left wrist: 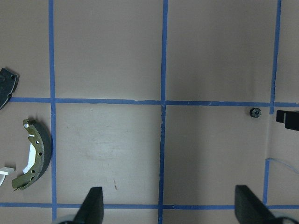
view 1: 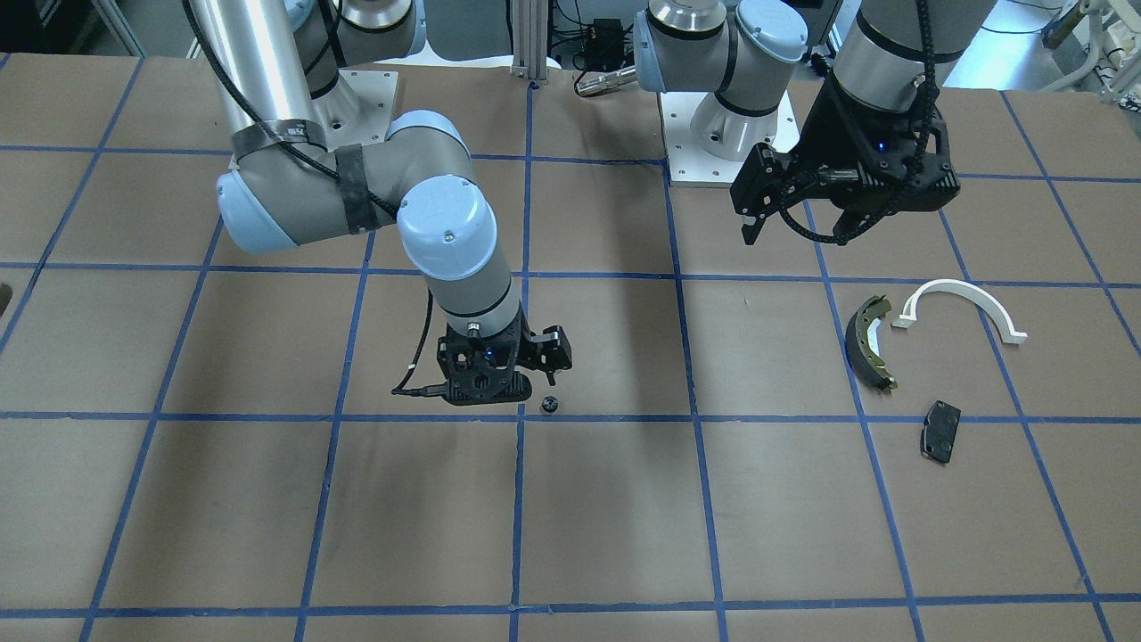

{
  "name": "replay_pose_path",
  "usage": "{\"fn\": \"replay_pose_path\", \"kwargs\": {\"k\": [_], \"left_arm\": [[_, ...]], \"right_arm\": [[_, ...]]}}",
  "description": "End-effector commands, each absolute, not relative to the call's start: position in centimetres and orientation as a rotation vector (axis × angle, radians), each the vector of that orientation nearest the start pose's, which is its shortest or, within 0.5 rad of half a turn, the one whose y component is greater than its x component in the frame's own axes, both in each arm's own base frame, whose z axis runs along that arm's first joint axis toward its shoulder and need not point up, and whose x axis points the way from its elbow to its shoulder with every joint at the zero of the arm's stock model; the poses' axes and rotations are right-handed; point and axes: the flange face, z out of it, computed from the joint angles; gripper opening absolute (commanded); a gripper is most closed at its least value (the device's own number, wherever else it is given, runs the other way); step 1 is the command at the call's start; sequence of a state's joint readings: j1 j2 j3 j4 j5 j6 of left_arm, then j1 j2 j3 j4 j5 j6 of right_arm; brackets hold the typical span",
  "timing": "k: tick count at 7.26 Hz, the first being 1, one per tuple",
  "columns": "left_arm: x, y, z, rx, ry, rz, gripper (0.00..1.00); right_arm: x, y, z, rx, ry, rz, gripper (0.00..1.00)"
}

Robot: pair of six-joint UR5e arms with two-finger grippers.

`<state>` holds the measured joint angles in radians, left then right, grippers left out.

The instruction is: Place bearing gear from tray to pile

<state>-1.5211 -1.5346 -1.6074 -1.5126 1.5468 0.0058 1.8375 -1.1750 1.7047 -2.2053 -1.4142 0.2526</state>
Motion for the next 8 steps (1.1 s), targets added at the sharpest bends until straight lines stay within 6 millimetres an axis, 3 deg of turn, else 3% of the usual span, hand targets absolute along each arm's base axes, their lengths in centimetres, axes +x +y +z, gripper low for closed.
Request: {"fn": "replay_pose_path", "kwargs": {"k": [1,2,3,4,5,6,8], "left_arm": [[-12.4,-48.5,48.8,-0.058,3.169,-0.064,1.0],[-15.9,-48.8,49.2,-0.003,3.18,-0.111,1.0],[-20.2,-49.6,47.3,-0.046,3.185,-0.106,1.0],[-24.5,-50.3,44.5,0.004,3.19,-0.111,1.0],[-26.4,-52.0,40.3,0.019,3.195,-0.1,0.98],[-28.4,-53.5,35.8,0.025,3.202,-0.151,0.98],[-31.1,-53.4,28.3,0.044,3.172,-0.012,0.98]], "right_arm": [[19.0,-57.2,31.9,-0.112,2.988,-0.091,1.0],[10.4,-57.1,34.3,-0.241,3.017,-0.051,1.0],[2.4,-56.7,35.7,-0.325,3.013,-0.04,1.0],[-5.9,-55.9,35.6,-0.504,2.999,-0.017,1.0],[-14.0,-54.6,35.8,-0.596,3.009,-0.027,1.0],[-19.6,-53.6,34.4,-0.645,2.994,-0.032,1.0],[-32.0,-52.1,31.7,-0.894,3.01,-0.11,1.0]]}}
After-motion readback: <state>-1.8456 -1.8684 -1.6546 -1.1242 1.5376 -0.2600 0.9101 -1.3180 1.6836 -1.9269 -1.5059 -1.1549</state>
